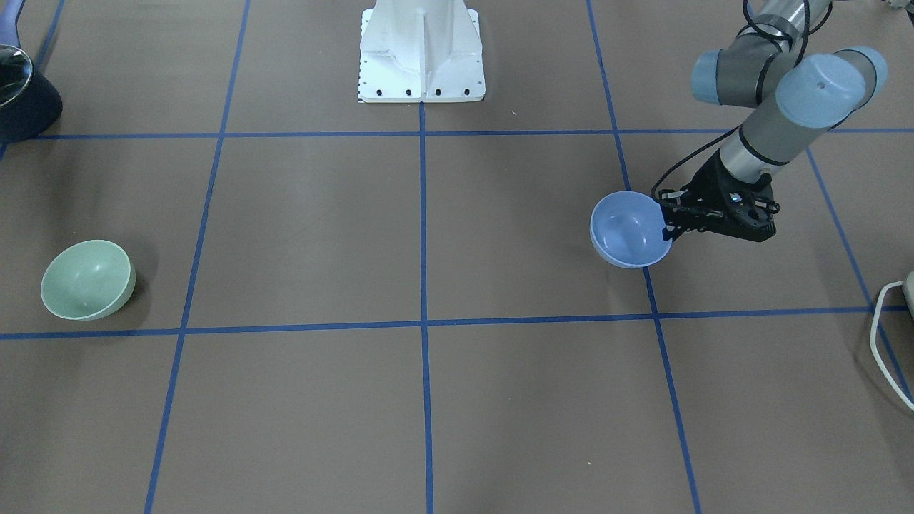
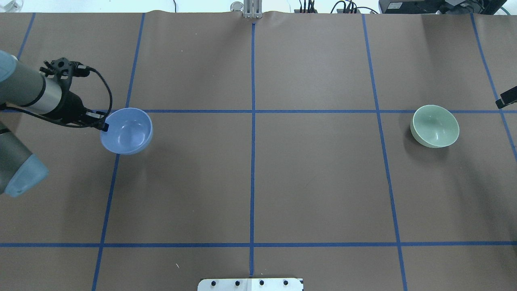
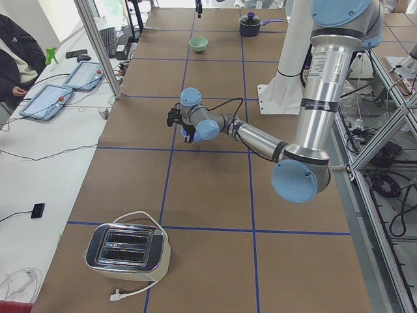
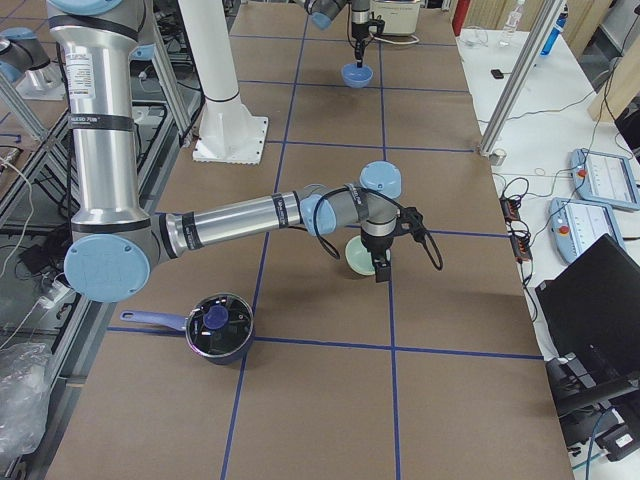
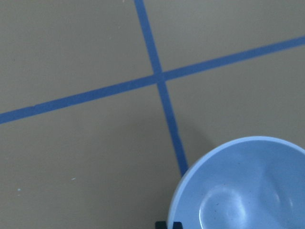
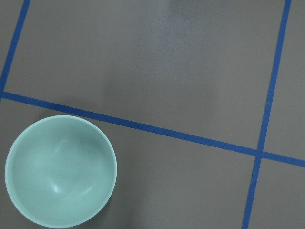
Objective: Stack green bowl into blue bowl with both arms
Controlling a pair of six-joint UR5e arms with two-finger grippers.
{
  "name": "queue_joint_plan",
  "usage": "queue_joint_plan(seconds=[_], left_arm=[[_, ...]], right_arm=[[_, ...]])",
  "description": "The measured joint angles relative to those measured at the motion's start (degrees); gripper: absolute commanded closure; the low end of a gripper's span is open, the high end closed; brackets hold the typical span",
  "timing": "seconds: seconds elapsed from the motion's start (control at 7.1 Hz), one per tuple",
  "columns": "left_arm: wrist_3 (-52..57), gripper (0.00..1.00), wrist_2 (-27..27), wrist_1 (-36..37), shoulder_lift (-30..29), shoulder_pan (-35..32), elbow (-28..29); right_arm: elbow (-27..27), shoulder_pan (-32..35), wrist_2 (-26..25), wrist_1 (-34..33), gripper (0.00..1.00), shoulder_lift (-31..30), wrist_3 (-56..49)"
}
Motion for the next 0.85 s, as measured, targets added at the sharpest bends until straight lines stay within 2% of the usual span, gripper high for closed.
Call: queue_joint_plan(seconds=[0.28,0.42,0.7,0.85], left_arm=[[-9.83,1.0,1.5,10.0,-11.17,4.85,1.33],[-14.5,1.0,4.01,12.39,-16.49,7.97,3.61],[-21.14,1.0,8.5,13.29,-24.93,13.31,9.57],[-22.52,1.0,10.09,13.23,-27.32,15.2,11.42]], right_arm=[[0.0,0.0,0.0,0.0,0.0,0.03,0.01],[0.0,0.0,0.0,0.0,0.0,0.05,0.01],[0.0,0.0,0.0,0.0,0.0,0.11,0.01],[0.0,0.0,0.0,-0.02,0.0,0.12,0.01]])
